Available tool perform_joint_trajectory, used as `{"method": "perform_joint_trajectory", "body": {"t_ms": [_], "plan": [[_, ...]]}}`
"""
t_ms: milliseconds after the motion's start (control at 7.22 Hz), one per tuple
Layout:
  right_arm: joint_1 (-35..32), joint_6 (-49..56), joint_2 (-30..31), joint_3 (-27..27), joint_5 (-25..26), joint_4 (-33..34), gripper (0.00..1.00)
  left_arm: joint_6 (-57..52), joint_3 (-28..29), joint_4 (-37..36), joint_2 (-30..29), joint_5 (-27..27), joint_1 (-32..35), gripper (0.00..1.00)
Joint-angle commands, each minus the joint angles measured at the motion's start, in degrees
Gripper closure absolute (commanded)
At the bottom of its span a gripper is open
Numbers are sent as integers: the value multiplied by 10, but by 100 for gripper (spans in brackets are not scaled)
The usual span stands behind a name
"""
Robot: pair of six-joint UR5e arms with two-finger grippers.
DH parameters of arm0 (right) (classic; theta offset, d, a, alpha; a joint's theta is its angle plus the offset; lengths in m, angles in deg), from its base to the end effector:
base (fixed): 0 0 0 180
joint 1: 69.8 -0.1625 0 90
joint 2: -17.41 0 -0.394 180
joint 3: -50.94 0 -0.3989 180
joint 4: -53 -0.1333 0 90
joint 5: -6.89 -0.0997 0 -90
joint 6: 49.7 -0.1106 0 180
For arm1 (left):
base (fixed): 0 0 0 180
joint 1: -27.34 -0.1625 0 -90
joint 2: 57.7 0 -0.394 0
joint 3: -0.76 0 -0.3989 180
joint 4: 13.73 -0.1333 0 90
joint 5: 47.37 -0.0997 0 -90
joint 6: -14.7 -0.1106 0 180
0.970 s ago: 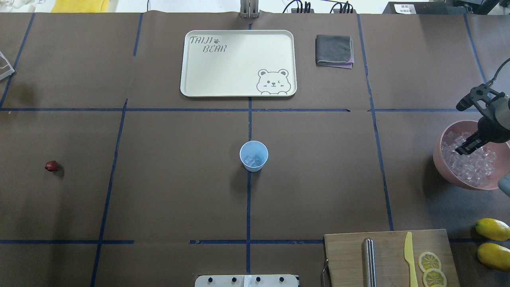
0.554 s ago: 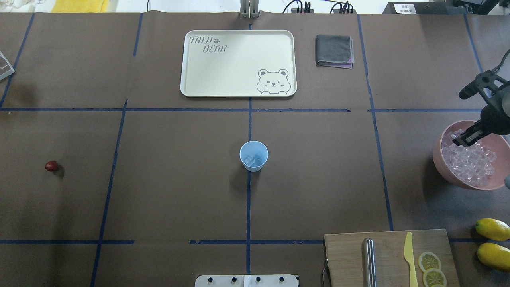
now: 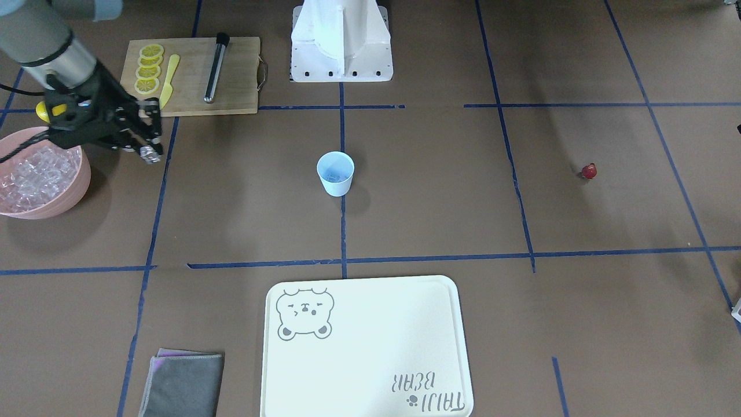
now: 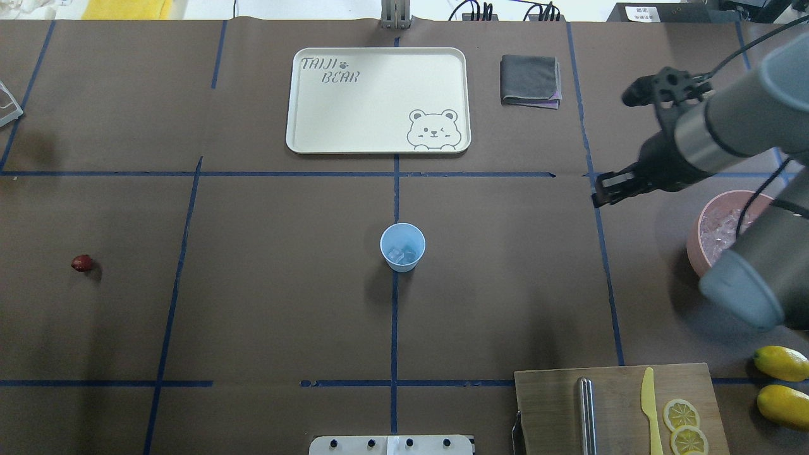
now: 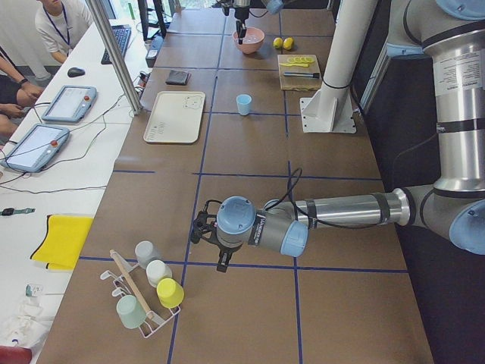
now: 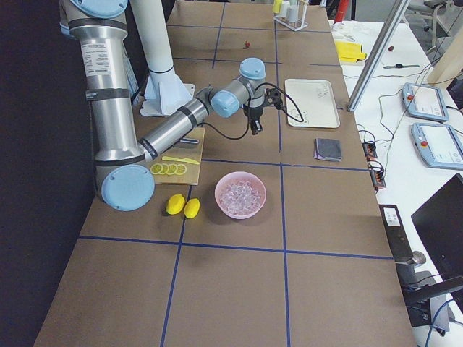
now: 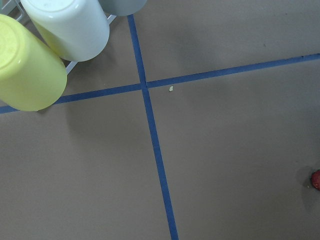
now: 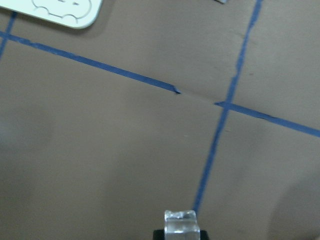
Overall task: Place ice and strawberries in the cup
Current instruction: 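Carry the ice cube with the right gripper to the blue cup and release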
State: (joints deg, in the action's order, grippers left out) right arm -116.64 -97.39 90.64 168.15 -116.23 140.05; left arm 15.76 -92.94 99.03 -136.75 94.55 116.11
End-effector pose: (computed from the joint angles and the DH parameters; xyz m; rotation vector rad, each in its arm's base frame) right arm -0.3138 -0.4412 0.2532 0.1699 -0.9480 -0.1637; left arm -0.0369 -0.4361 0.6387 0.2338 0.9054 0.1254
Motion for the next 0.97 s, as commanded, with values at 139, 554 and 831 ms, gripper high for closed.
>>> {"method": "perform_joint_trajectory", "body": {"t_ms": [139,554,831], "plan": [[132,-211,-204,-143,96,-2,100,1,-3,0,1,0,0,0],[153,-215,-237,-196,97,-10,99,2,-9,0,4,0,0,0],[173,-214,-249,-223,128,-28,97,2,-16,0,13,0,0,0]]}}
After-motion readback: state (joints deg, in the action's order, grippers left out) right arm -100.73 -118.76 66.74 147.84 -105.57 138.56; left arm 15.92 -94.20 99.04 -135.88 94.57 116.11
